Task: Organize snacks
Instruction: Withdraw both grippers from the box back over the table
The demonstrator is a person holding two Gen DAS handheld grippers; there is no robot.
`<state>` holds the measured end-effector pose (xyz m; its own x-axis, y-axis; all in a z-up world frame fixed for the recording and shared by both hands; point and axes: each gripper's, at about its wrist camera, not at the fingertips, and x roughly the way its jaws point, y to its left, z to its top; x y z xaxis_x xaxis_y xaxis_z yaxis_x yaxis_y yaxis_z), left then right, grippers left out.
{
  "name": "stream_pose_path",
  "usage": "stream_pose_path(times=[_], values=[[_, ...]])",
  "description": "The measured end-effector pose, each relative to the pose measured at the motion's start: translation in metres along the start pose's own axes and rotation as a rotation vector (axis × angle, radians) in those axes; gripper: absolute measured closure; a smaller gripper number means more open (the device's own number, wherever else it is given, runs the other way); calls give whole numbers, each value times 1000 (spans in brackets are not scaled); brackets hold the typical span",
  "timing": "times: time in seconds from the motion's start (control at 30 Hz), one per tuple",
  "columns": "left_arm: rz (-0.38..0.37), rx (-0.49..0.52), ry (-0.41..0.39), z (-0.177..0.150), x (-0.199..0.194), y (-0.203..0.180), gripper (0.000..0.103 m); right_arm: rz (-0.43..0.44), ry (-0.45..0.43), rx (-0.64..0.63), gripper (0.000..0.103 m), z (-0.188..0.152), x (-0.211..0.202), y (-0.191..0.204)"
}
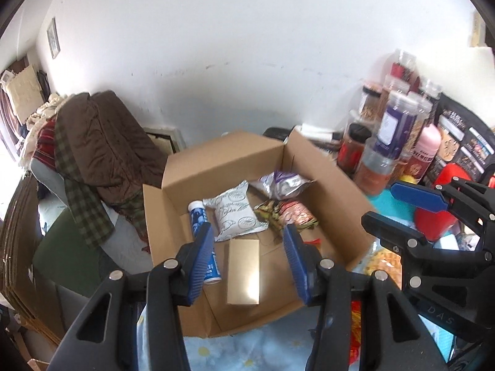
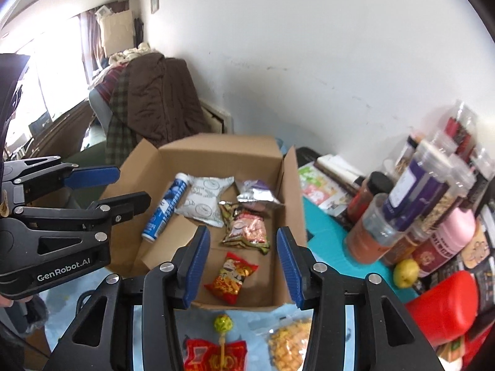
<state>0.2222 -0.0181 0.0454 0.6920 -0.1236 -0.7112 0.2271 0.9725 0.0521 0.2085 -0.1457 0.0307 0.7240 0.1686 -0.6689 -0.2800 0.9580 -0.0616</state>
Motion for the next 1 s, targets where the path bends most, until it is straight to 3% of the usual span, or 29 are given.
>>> stream_pose_path(times=[0.57, 0.7, 1.0], values=[[-43, 7, -123, -21, -84, -28, 55, -82, -145, -2, 33, -26, -105, 4], [-42, 16, -173, -31, -104, -33, 27, -97, -159, 11, 28, -38, -123, 5], [-68, 52, -222, -53, -138, -44, 25, -131, -188, 47, 23, -68, -157, 8]])
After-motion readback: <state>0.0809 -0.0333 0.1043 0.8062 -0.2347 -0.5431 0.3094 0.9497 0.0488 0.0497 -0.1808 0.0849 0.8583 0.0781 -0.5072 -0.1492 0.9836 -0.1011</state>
